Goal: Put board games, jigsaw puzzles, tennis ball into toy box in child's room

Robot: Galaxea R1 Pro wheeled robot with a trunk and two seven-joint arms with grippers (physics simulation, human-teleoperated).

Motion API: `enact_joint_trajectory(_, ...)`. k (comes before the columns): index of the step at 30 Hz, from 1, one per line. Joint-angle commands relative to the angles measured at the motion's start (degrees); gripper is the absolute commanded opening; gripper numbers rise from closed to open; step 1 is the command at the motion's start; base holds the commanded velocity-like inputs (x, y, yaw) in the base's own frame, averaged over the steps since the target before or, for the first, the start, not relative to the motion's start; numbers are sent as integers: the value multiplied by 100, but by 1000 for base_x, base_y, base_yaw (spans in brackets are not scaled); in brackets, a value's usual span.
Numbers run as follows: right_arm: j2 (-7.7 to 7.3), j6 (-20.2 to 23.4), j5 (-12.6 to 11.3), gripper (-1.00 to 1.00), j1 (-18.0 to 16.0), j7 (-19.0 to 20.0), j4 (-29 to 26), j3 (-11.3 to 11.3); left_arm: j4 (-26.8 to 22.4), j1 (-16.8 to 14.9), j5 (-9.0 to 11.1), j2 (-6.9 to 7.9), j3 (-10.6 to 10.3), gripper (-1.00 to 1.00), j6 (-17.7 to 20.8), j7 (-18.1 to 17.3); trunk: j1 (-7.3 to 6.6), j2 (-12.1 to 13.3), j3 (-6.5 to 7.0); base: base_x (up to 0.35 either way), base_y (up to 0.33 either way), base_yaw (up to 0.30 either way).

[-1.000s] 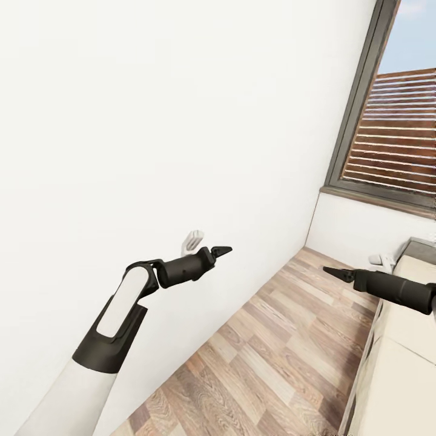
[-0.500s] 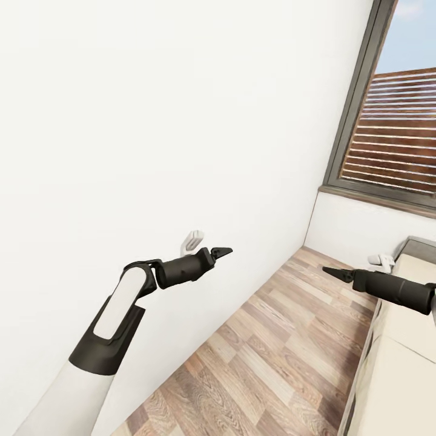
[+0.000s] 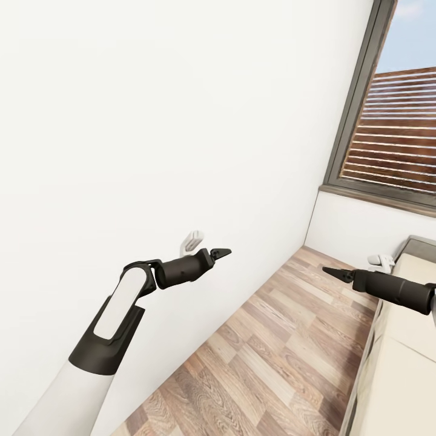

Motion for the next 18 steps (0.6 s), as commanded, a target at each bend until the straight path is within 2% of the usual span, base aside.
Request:
enact_joint_trajectory(1,0,27,6,100,-6,25,0,-3,1,-6,54,0,4,100,8,60,25,-51,-29,0,0,-1)
enact_joint_trajectory(18,6,27,36,100,-6,23,1,12,125,-34,16,-7,9,100,7,68,398,-733,-333,0,0,-2)
